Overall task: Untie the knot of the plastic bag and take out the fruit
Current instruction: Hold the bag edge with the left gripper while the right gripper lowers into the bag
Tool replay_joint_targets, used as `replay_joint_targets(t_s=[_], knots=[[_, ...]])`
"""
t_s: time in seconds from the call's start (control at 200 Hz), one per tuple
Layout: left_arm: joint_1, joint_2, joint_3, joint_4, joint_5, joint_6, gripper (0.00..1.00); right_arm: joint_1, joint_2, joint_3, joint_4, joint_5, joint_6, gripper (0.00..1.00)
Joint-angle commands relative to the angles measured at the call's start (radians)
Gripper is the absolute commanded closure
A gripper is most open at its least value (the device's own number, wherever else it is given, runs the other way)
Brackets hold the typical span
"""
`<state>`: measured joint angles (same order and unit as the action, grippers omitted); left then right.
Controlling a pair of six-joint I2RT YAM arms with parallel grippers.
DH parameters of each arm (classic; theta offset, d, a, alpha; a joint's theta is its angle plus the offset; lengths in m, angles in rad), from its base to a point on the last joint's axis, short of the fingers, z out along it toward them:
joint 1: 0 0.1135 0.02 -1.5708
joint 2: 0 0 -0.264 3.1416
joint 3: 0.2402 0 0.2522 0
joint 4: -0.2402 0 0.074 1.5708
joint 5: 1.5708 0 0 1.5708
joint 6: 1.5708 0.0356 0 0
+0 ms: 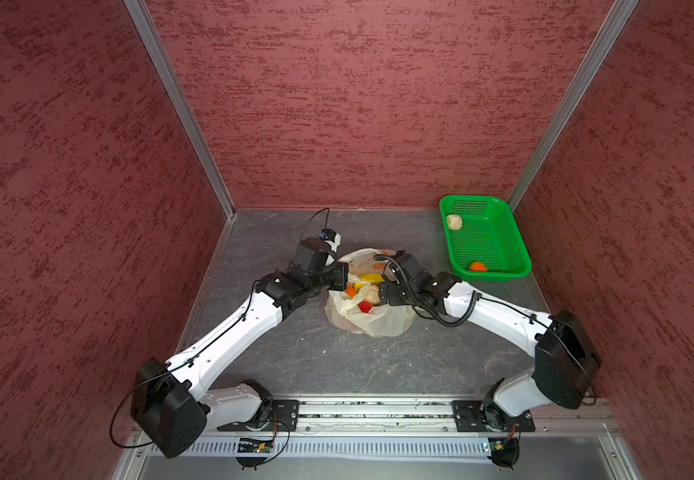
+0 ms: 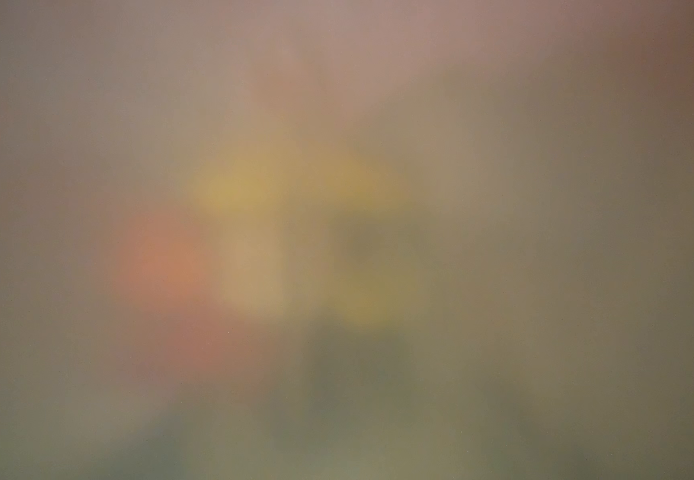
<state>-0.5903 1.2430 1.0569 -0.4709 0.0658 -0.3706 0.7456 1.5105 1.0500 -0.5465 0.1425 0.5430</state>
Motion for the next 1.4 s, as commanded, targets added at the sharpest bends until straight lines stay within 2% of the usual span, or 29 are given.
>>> replay_joint_targets(t_s=[0.0, 0.205, 0.341, 0.596, 0.691, 0.882, 0.952, 1.172, 1.267, 1.393], knots=[[0.001, 0.013, 0.042, -0.011, -0.026, -0.011, 1.00, 0.048, -0.096, -0.082, 0.020, 0.070, 0.044, 0.02], [0.010, 0.032, 0.044, -0.036, -0.032, -0.020, 1.00, 0.179, -0.143, -0.197, -0.053, 0.082, 0.067, 0.02], [-0.002, 0.018, 0.022, -0.033, -0.001, -0.022, 1.00, 0.193, -0.120, -0.235, -0.054, 0.027, 0.077, 0.02], [-0.125, -0.056, -0.055, -0.031, 0.007, -0.019, 1.00, 0.193, -0.093, 0.025, -0.172, -0.067, 0.127, 0.02], [-0.174, -0.075, -0.075, -0.022, -0.018, -0.006, 1.00, 0.190, -0.032, 0.086, -0.178, -0.051, 0.157, 0.02], [-0.230, -0.105, -0.105, -0.026, -0.065, 0.018, 1.00, 0.120, 0.121, 0.166, -0.116, 0.005, 0.235, 0.02], [-0.265, -0.109, -0.111, -0.041, -0.105, 0.047, 1.00, 0.086, 0.149, 0.188, -0.065, 0.059, 0.248, 0.02], [-0.334, -0.103, -0.161, -0.078, -0.191, 0.077, 1.00, -0.069, 0.109, 0.163, 0.093, 0.203, 0.253, 0.02], [-0.365, -0.099, -0.181, -0.087, -0.247, 0.076, 1.00, -0.133, 0.081, 0.115, 0.141, 0.194, 0.245, 0.02], [-0.379, -0.076, -0.164, -0.091, -0.299, 0.058, 1.00, -0.143, 0.104, 0.128, 0.119, 0.082, 0.164, 0.02]])
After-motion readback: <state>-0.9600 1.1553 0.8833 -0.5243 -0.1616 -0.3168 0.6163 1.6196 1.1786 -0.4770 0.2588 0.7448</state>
